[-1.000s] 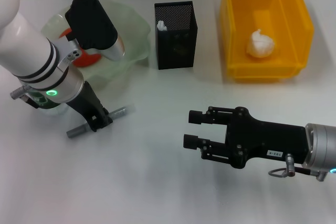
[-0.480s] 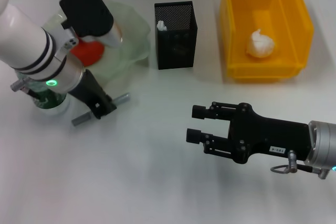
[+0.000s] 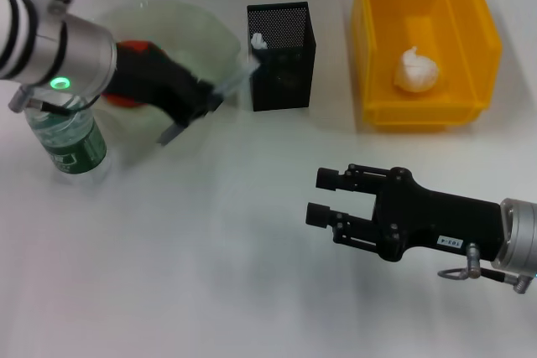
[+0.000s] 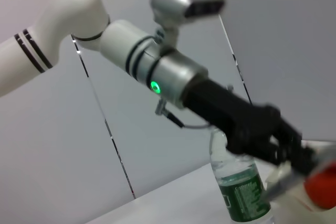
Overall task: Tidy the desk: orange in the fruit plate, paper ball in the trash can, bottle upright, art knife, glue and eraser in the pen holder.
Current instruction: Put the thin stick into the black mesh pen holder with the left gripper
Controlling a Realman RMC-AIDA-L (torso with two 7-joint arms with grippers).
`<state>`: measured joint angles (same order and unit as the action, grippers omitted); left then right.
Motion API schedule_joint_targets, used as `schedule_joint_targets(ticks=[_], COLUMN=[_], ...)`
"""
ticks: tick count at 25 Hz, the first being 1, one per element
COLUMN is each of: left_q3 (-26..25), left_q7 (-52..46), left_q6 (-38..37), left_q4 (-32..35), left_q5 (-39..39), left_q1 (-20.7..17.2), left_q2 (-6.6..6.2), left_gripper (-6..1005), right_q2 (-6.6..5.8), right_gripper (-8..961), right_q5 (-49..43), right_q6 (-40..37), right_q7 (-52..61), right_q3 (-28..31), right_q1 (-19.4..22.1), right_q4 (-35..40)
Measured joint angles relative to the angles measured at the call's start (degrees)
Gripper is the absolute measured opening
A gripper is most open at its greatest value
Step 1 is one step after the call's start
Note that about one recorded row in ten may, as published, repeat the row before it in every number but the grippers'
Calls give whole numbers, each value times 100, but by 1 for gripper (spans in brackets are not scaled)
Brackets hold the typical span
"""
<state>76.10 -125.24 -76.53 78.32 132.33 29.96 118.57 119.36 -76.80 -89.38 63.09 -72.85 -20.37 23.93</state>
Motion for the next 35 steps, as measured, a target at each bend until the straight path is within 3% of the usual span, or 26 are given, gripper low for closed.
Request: schedule_joint_targets(ticks=[9,12,13,15,18,20,23,29,30,35], left_q3=[-211,31,31,170,387,426,547,651,774,1206], left_q7=[875,1949,1949,2821,3812,4015,5095,5930,6333,7457], left_q6=[645,1540,1540,1889,2162,2207,2284,2254,2251,2292], left_q4=[-82,-799,-799,-1405,-2032,-2163,-2961,-3561,-3906,-4553], left_q5=[-1654,-3314,-3314,-4409,-5308,-5519,-6727,-7642,-8157,-9183], left_q1=[-110,-115,-115,-27,110,136,312,469,566,769], left_q2=[17,30,30,30,39,41,50,52,57,61], left_gripper=[155,155,155,156,156,156,156,157,157,158], right_q2=[9,9,12,16,19,18,20,24,25,27], right_gripper=[649,650,651,652,654,655,656,660,660,663], right_q5=[0,0,-1,-1,-1,-1,-1,-2,-1,-2], right_q6=[5,6,1,-19,-47,-54,-60,-100,-114,-134], right_q7=[-17,-23,-24,-25,-25,-25,-25,-25,-25,-23], right_q3=[-6,-33,-40,-47,-44,-44,-63,-63,-63,-62], right_q1=[-38,-45,-26,-7,4,5,7,7,6,-31], right_q4=[-113,-146,-161,-190,-279,-296,-309,-310,-310,-310])
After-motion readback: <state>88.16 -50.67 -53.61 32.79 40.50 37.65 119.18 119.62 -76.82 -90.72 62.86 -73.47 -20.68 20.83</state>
